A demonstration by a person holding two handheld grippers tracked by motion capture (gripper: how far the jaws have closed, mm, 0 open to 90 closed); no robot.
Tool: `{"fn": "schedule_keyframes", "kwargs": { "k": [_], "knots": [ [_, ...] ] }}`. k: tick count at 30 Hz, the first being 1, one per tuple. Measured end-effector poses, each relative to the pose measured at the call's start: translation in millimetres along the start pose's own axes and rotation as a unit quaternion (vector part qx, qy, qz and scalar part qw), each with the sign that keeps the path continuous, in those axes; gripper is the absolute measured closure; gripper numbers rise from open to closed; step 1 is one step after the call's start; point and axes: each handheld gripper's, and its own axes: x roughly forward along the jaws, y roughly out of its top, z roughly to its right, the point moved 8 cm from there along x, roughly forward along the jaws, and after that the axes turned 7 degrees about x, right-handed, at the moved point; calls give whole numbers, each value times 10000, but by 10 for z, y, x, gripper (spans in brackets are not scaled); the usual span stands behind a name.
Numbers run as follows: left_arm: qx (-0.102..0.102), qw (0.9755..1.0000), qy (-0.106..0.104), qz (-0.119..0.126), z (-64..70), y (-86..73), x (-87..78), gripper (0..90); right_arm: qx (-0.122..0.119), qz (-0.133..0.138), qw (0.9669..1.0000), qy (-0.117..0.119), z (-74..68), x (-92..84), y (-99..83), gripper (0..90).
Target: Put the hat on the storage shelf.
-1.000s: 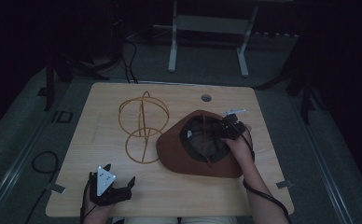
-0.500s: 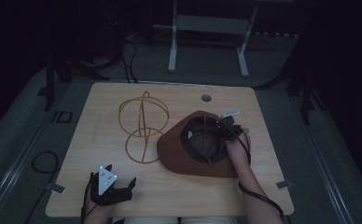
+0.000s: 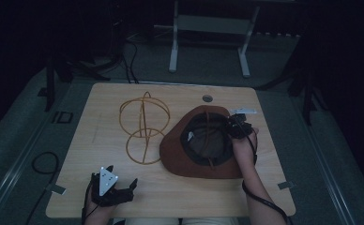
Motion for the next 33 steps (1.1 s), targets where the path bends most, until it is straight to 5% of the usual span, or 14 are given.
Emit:
{"fn": "schedule_keyframes", "kwargs": {
  "k": [8,15,17,18,20,33],
  "knots": [
    [32,9999,-120,82,58,61,-8,30,119,413,9990,131,54,-332,191,845],
    [39,9980,-599,220,327,259,-14,51,220,747,9969,117,181,-627,296,845],
    [39,9980,-599,220,327,259,-14,51,226,776,9967,105,202,-656,298,845],
    [134,9963,-822,228,464,371,15,52,258,802,9964,105,246,-716,300,845],
    [159,9954,-909,258,516,455,47,55,289,827,9961,76,277,-766,301,844],
    [644,9892,-1230,459,870,1101,201,78,286,1036,9942,109,351,-997,261,844]
  ]
}}
